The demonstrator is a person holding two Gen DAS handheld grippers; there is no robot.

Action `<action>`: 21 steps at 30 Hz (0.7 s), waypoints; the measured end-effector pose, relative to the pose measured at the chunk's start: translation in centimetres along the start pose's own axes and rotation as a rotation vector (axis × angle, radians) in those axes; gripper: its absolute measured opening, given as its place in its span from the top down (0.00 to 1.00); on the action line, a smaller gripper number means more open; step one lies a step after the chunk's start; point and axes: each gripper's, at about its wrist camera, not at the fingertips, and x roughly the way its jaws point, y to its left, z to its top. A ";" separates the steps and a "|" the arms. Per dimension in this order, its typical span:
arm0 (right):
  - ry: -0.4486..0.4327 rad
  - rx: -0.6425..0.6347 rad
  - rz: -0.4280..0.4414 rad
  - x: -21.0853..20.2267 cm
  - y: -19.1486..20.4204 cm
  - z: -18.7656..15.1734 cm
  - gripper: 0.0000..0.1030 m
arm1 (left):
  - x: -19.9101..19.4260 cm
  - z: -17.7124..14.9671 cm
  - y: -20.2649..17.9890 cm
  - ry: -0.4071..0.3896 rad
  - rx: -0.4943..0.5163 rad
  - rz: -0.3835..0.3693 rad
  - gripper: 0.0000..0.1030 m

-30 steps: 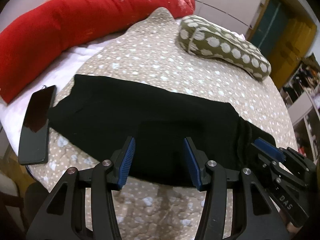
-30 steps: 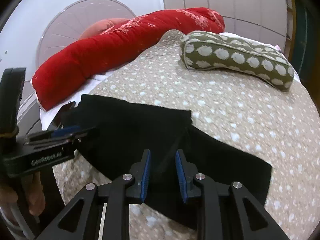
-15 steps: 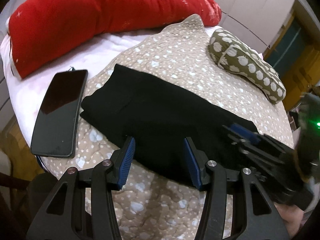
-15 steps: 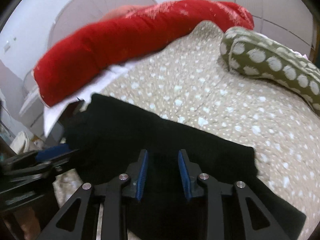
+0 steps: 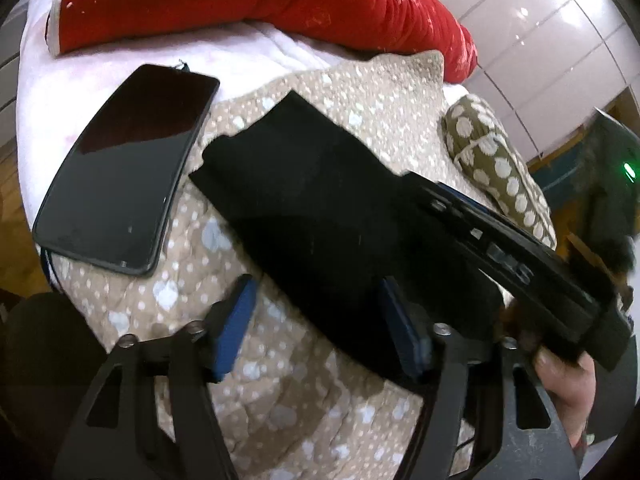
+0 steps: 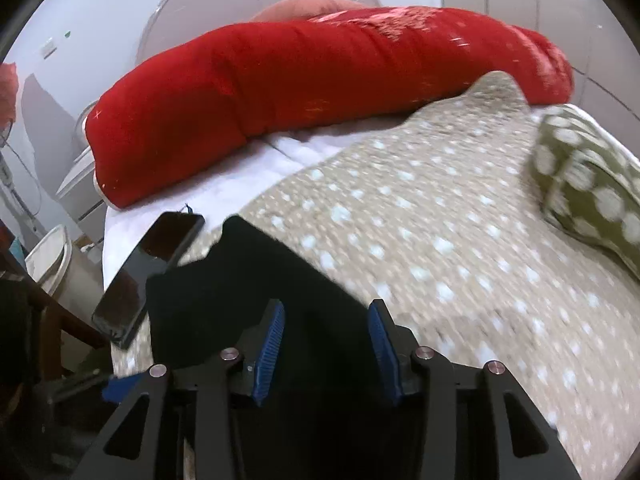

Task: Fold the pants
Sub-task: 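Grasp the folded pants end with the left tool and lift it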

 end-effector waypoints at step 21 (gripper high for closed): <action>-0.197 0.021 0.258 -4.8 -1.7 1.3 0.89 | -3.2 -0.3 -5.1 -0.179 0.212 -0.101 0.75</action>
